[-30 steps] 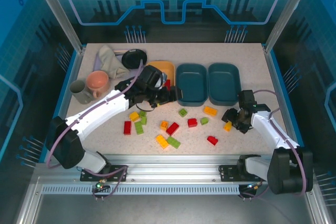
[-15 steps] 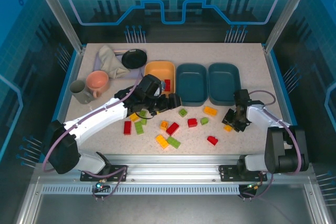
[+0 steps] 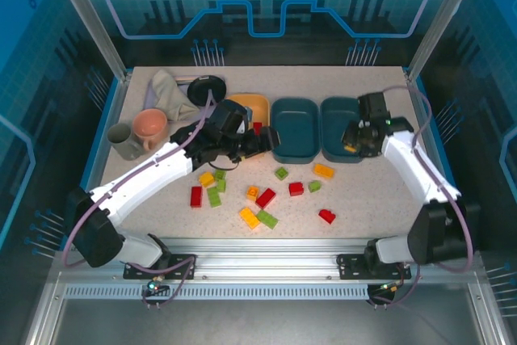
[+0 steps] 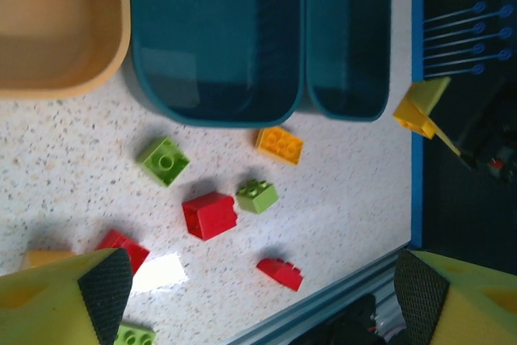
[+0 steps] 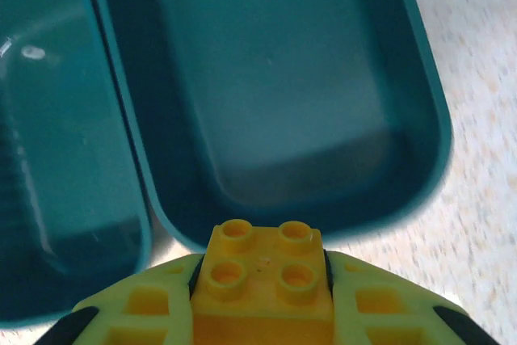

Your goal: Sort the legos into containers by color

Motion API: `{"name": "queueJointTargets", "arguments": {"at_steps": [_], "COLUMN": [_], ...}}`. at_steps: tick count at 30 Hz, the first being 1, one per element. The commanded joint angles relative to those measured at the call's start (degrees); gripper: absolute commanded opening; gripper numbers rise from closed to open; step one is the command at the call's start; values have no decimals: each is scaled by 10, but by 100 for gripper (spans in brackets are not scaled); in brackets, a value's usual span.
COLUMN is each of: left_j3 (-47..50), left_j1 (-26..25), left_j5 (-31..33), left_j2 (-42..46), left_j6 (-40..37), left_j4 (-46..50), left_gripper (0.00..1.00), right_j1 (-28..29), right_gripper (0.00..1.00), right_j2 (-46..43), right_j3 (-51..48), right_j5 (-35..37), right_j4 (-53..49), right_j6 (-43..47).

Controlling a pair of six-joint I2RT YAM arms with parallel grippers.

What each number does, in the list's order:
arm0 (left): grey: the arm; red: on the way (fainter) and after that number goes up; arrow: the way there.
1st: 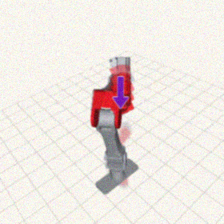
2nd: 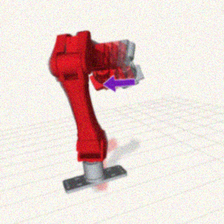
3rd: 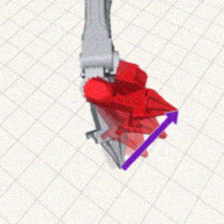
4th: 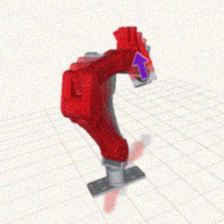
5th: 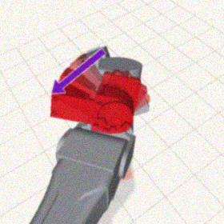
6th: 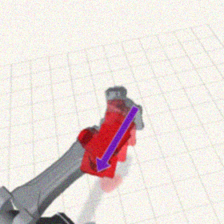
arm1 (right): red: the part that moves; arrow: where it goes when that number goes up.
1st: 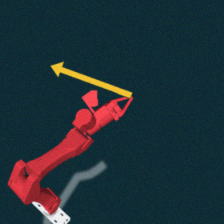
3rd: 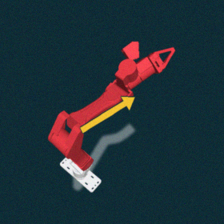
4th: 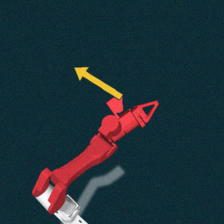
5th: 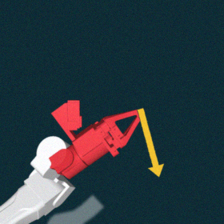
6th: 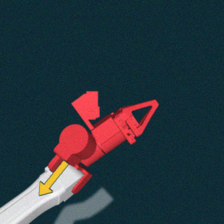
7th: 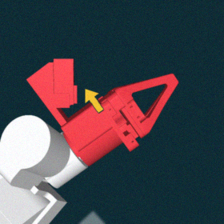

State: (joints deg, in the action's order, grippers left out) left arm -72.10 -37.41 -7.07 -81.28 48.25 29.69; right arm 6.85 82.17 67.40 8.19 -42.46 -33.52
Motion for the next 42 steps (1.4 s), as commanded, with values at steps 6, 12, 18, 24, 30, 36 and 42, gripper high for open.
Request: {"name": "queueJointTargets", "arguments": {"at_steps": [6, 12, 18, 24, 30, 36, 42], "left_j3": [-37, -4, 87, 121, 136, 119, 109], "left_j1": [28, 45, 47, 59, 99, 102, 102], "left_j5": [55, 111, 115, 123, 79, 67, 81], "left_j2": [-28, -4, 16, -32, -71, -124, -160], "left_j6": [36, 75, 86, -15, -102, -136, -144], "left_j4": [94, 207, 243, 203, 158, 155, 150], "left_gripper": [87, 85, 84, 77, 66, 58, 52], "right_j1": [-36, -40, -38, -7, 77, 168, 181], "right_gripper": [23, 34, 63, 61, 57, 60, 60], "right_j2": [273, 367, 361, 222, 24, -102, -147], "right_j3": [180, 260, 274, 211, 26, -103, -139], "right_j5": [-30, -37, -59, -83, -243, -301, -305], "right_j4": [-28, -65, -73, -36, 106, 145, 136], "right_j6": [78, 87, 102, 117, 136, 102, 81]}}
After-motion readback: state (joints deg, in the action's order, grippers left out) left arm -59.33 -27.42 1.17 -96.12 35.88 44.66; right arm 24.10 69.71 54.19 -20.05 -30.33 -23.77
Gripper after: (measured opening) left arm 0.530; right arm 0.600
